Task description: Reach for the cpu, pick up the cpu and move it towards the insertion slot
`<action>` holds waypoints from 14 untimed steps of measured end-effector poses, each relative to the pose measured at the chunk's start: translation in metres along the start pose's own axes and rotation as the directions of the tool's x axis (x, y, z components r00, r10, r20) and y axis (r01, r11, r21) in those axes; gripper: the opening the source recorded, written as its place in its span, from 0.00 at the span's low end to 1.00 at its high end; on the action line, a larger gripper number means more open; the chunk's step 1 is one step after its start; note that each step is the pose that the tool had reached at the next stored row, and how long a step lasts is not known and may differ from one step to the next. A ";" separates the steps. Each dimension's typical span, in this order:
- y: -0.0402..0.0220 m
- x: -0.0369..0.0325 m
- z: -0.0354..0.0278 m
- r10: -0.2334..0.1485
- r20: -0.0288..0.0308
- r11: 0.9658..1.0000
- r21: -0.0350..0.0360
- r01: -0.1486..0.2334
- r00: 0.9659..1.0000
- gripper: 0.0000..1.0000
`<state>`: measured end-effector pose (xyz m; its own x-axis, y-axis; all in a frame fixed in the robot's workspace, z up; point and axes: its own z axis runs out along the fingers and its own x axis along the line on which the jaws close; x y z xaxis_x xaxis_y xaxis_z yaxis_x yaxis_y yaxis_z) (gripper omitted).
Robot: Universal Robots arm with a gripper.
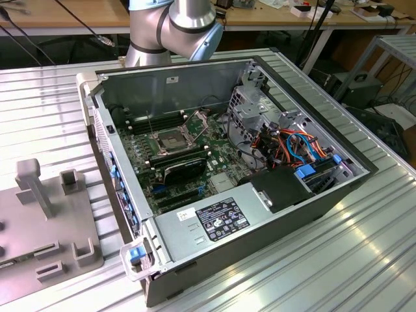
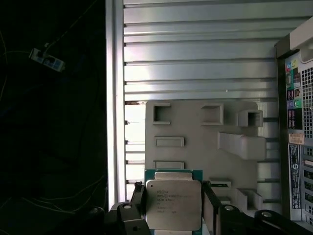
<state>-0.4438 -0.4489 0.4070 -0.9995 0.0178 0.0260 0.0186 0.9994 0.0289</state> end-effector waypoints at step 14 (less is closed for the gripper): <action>0.0002 -0.0091 -0.0001 0.000 0.000 1.000 0.000 0.000 1.000 0.55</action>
<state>-0.4347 -0.4489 0.4069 -0.9995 0.0179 0.0259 0.0186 0.9994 0.0290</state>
